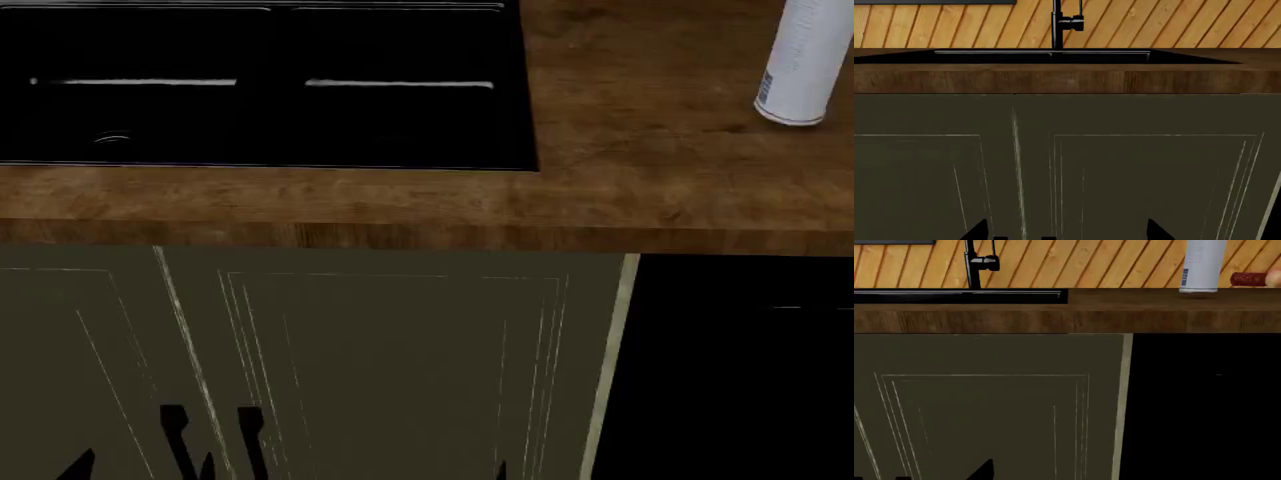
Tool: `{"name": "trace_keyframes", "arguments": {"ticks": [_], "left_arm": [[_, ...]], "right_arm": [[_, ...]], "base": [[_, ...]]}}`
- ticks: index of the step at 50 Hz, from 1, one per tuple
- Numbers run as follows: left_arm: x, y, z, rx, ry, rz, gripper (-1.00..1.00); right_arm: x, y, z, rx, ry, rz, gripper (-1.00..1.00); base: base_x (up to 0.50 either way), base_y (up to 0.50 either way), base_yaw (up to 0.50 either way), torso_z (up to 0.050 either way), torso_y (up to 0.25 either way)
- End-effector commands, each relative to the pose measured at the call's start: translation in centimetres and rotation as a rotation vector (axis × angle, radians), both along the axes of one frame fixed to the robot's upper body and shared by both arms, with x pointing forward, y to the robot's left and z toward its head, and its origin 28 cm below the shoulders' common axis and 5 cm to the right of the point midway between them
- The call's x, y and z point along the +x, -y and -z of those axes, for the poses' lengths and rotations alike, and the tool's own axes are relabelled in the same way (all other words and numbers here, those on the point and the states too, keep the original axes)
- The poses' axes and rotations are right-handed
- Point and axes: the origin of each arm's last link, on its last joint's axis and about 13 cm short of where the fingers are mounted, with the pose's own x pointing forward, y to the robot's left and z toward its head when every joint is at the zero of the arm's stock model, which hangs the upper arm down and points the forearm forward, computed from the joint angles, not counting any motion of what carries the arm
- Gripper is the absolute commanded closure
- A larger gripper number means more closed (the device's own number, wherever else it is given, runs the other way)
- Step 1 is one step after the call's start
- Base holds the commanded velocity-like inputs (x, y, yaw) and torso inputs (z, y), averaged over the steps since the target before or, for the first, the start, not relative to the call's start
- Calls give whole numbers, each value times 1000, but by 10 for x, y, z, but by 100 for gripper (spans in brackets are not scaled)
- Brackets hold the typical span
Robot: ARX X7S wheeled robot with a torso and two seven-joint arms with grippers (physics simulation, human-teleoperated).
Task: Open the dishwasher door
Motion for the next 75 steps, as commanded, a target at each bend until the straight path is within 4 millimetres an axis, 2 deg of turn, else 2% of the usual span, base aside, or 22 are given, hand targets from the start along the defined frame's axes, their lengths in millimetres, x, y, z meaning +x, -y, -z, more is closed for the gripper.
{"name": "trace_keyframes", "arguments": {"ticks": [1, 16, 68, 75], "left_arm": [[0, 0, 0, 0, 0, 0, -100], [-5, -2, -4, 9, 26, -7, -100], [-8, -1, -2, 27, 58, 2, -100], [-9, -2, -3, 31, 60, 3, -100]], "right_arm": [[1, 0, 1, 0, 0, 0, -100], [-2, -4, 0, 7, 17, -31, -100], [-6, -5, -5, 17, 24, -55, -100], [-6, -6, -7, 17, 36, -54, -100]], "base": [[0, 0, 0, 0, 0], [0, -34, 0, 0, 0], [0, -488, 0, 0, 0], [0, -57, 0, 0, 0]]}}
